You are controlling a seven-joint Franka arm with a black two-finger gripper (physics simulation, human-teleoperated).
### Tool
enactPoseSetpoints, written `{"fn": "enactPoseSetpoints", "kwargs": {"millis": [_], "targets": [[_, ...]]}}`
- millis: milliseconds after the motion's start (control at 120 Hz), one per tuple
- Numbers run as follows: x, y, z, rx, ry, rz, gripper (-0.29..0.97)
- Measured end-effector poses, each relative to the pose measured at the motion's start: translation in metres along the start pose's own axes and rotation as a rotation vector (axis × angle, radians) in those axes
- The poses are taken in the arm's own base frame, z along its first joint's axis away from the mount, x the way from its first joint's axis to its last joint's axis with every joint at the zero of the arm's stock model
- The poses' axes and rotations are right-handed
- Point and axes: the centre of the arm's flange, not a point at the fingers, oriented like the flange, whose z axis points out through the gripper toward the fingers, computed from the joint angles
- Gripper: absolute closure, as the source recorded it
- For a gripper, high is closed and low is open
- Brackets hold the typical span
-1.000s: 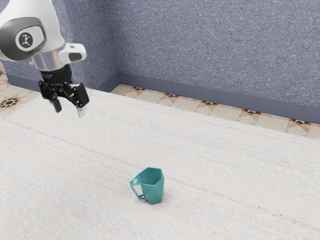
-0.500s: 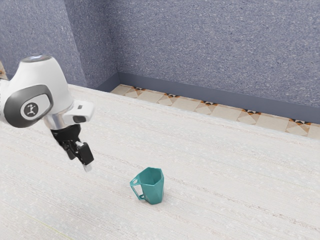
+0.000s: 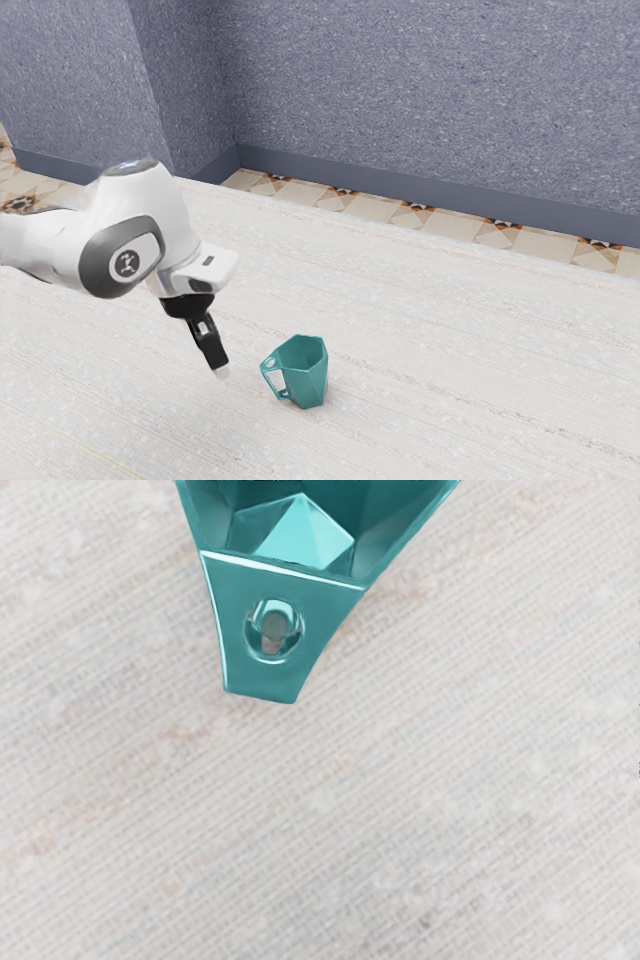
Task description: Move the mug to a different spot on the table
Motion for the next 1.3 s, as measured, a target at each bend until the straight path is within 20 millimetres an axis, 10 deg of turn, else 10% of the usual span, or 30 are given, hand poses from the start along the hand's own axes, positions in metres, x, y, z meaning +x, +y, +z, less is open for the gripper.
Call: {"fn": "enactPoseSetpoints", "kwargs": {"millis": [508, 1300], "targets": [[0.025, 0.03, 0.026, -0.003, 0.009, 0.123, 0.02], [0.051, 0.015, 0.048, 0.009, -0.012, 0.198, 0.02]]}}
